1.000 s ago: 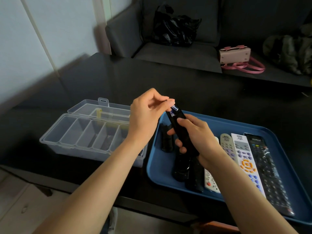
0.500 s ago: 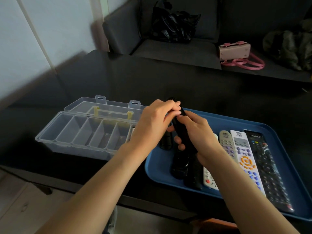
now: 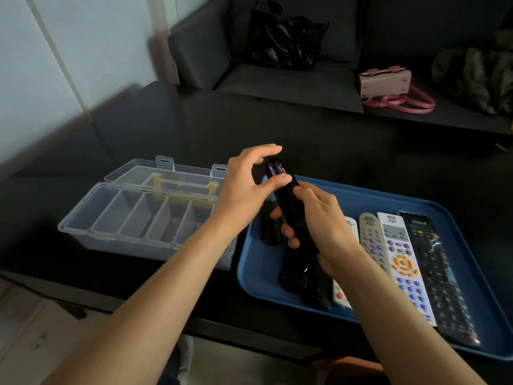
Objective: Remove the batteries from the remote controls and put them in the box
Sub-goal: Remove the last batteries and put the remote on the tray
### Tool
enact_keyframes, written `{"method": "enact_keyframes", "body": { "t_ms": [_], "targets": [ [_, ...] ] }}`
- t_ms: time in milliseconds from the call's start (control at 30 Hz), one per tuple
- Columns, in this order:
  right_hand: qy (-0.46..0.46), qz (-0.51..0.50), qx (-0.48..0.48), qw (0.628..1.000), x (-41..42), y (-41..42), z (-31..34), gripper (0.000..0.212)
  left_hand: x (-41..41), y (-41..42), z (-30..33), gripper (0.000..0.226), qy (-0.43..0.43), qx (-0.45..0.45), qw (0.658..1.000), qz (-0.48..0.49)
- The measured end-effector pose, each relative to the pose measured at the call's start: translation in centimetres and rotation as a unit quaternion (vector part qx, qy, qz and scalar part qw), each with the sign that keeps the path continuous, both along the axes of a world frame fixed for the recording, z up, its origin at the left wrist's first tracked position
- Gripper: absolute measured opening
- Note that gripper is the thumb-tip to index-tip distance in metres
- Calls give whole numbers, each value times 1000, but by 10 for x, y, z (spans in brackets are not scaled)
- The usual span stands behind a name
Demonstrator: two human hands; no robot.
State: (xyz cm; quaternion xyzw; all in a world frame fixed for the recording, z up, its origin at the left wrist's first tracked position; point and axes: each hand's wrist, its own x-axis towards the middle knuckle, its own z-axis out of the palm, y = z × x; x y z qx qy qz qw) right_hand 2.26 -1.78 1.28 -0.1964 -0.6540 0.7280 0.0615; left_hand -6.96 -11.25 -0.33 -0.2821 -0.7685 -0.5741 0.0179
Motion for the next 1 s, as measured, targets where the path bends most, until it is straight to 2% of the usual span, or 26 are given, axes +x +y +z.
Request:
{"method": "enact_keyframes", "body": {
  "t_ms": [100,267,367,467,833,933,1000],
  "targets": [
    [3,4,6,1000,1,0,0,26,-3,1,1,53,-84,18,996,-36],
    [-2,6,25,1000,3,0,2,27,-1,2,-1,48,-198,102,973,-56],
    [4,7,22,1000,5,1,4,27,0,3,0,42,-241,154,956,-59],
    [1,10,19,1000,7,1,3,26,2,5,0,41,-269,166,947,-64],
    [-14,-7,15,1000,10,10,-3,27,3,14,-3,37,-257,156,952,-52],
    [-13,-19,-21,1000,11,14,-3,24,6,19,-3,34,-192,145,970,-38],
    [-22,-35,-36,999,11,17,-5,23,6,22,-6,29,-122,77,989,15]
  ]
}}
